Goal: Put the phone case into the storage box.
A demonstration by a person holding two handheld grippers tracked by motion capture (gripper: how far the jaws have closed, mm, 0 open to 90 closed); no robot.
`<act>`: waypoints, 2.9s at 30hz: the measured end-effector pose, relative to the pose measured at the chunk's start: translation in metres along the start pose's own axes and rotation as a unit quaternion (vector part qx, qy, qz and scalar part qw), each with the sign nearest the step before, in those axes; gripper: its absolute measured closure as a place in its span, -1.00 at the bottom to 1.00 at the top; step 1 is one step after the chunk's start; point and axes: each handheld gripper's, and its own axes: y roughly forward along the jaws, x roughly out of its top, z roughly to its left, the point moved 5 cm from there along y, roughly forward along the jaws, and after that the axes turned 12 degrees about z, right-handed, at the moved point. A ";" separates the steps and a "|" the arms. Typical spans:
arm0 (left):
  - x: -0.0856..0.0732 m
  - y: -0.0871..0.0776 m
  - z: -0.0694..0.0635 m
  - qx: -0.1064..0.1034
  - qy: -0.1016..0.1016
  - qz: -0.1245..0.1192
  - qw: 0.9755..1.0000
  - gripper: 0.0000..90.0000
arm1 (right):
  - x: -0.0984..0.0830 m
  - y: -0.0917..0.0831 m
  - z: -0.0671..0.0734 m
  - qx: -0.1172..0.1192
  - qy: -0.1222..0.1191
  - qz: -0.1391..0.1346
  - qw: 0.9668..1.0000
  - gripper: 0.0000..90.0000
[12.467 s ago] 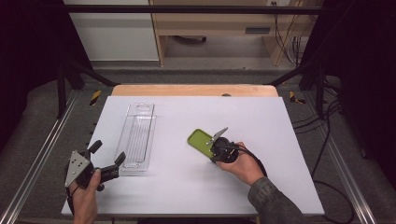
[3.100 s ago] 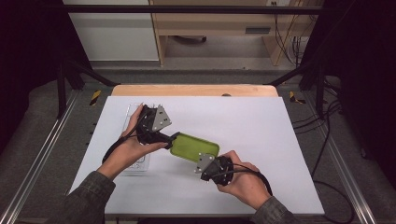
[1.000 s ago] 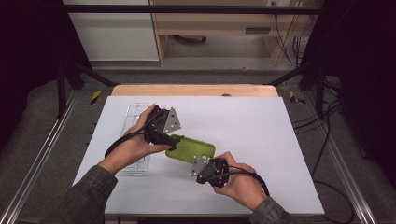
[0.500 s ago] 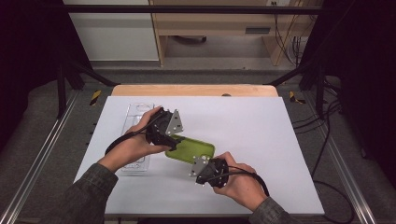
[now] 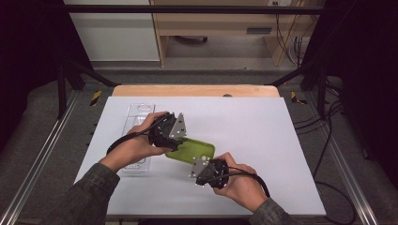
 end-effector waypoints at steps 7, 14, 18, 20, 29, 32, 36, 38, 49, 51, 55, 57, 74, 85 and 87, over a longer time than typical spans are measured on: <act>0.001 0.001 -0.002 -0.010 0.014 0.006 1.000 -0.10 | 0.002 0.000 0.001 0.000 -0.003 -0.002 1.000 0.96; 0.001 0.002 -0.004 -0.012 0.018 0.010 1.000 -0.10 | 0.003 0.001 0.002 -0.003 -0.008 -0.002 1.000 0.96; 0.002 0.003 -0.006 -0.016 0.020 0.012 1.000 -0.07 | 0.003 0.001 0.002 -0.005 -0.009 -0.002 1.000 0.96; 0.002 0.003 -0.009 -0.022 0.023 0.013 0.999 -0.05 | 0.003 0.001 0.002 -0.005 -0.008 -0.001 1.000 0.96; 0.004 0.005 -0.012 -0.031 0.035 0.014 0.999 0.06 | 0.004 0.000 0.002 -0.008 -0.012 0.000 1.000 0.96; 0.004 0.006 -0.013 -0.033 0.042 0.017 0.998 0.10 | 0.004 0.001 0.002 -0.009 -0.010 0.001 1.000 0.96; 0.004 0.006 -0.014 -0.036 0.048 0.023 0.998 0.15 | 0.005 0.000 0.003 -0.010 -0.014 0.002 1.000 0.96; 0.003 0.007 -0.014 -0.038 0.050 0.025 0.998 0.18 | 0.005 0.000 0.003 -0.011 -0.016 0.001 1.000 0.96; 0.003 0.010 -0.015 -0.044 0.061 0.037 0.996 0.26 | 0.007 0.000 0.003 -0.014 -0.021 0.002 1.000 0.96; 0.003 0.010 -0.014 -0.045 0.061 0.038 0.996 0.25 | 0.007 0.000 0.003 -0.015 -0.022 0.003 1.000 0.96; 0.004 0.010 -0.014 -0.046 0.063 0.039 0.996 0.26 | 0.007 0.000 0.003 -0.015 -0.023 0.003 1.000 0.96; 0.004 0.010 -0.014 -0.046 0.065 0.042 0.996 0.26 | 0.007 0.001 0.003 -0.016 -0.025 0.005 1.000 0.96; 0.008 0.011 -0.014 -0.053 0.075 0.046 0.995 0.37 | 0.009 0.001 0.003 -0.017 -0.029 0.005 0.999 0.96; 0.011 0.014 -0.014 -0.057 0.083 0.050 0.994 0.50 | 0.010 0.001 0.003 -0.019 -0.033 0.003 0.999 0.96; 0.011 0.014 -0.014 -0.057 0.083 0.050 0.994 0.54 | 0.011 0.001 0.003 -0.019 -0.033 0.004 0.999 0.96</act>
